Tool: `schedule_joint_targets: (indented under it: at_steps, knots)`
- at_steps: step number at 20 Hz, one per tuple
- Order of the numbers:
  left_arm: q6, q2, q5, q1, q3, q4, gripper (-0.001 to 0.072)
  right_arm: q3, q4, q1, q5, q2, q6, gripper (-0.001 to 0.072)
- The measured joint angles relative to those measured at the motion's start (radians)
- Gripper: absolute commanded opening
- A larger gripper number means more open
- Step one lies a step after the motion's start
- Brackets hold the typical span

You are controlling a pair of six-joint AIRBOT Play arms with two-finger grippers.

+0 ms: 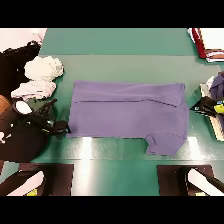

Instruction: Fold the shirts.

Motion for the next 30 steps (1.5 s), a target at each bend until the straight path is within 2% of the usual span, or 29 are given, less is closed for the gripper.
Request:
schedule_joint_targets:
  at_steps: [1,2,3,4,10,14,22,24,26,27,28,30]
  knots:
    - [0.0,0.004,0.011,0.0,-0.017,-0.027,0.0417,-0.009,0.005,-0.006,0.001,0.012,-0.003,0.0383]
    - [0.005,0.008,0.027,0.0,-0.031,-0.04,0.0214,-0.015,0.007,-0.01,0.001,0.021,-0.005,0.0384]
    - [0.011,0.009,0.051,0.0,-0.045,-0.053,0.0101,-0.02,0.01,-0.014,0.002,0.027,-0.006,0.0383]
    - [0.017,0.01,0.066,-0.002,-0.051,-0.06,0.0025,-0.023,0.009,-0.016,0.006,0.032,-0.008,0.0383]
    - [0.039,0.018,0.101,-0.002,-0.019,-0.116,0.0026,-0.052,-0.147,-0.022,0.084,0.043,0.004,0.0389]
    - [0.05,0.025,0.087,-0.002,0.018,-0.124,0.0026,-0.19,-0.222,-0.021,0.112,0.042,0.018,0.0388]
    - [0.055,0.028,0.084,-0.002,0.034,-0.13,0.0026,-0.457,-0.152,-0.013,0.037,0.042,0.025,0.038]
    - [0.055,0.028,0.085,-0.002,0.034,-0.13,0.0026,-0.485,-0.138,-0.013,0.026,0.042,0.028,0.0306]
    - [0.055,0.028,0.087,-0.002,0.034,-0.131,0.0026,-0.499,-0.127,-0.013,0.017,0.042,0.029,0.0303]
    - [0.055,0.028,0.087,-0.002,0.034,-0.132,0.0026,-0.504,-0.109,-0.013,0.01,0.042,0.026,0.0208]
    - [0.055,0.028,0.087,-0.002,0.034,-0.133,0.0026,-0.51,-0.093,-0.012,-0.005,0.042,0.018,0.0042]
    - [0.055,0.028,0.088,-0.002,0.034,-0.133,0.0025,-0.515,-0.065,0.001,-0.036,0.041,-0.008,0.0015]
